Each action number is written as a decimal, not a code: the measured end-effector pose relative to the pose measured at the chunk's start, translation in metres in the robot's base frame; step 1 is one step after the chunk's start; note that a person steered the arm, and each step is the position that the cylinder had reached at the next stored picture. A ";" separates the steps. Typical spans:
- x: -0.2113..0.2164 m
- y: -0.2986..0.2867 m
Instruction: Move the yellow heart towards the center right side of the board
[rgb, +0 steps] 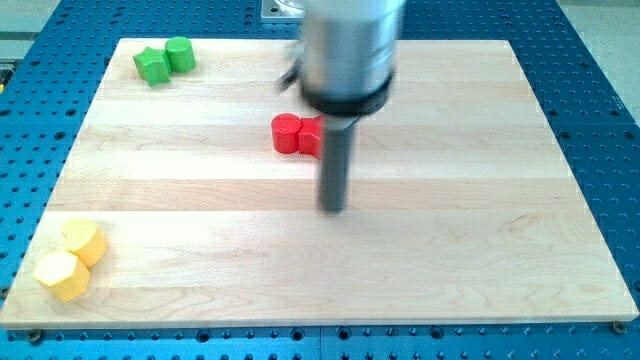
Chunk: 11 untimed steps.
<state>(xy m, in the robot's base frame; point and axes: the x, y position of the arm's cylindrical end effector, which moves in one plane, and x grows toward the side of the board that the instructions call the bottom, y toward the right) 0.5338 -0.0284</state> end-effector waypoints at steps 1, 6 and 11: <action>0.071 -0.115; 0.077 -0.276; -0.016 -0.233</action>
<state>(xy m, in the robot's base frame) 0.5176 -0.2617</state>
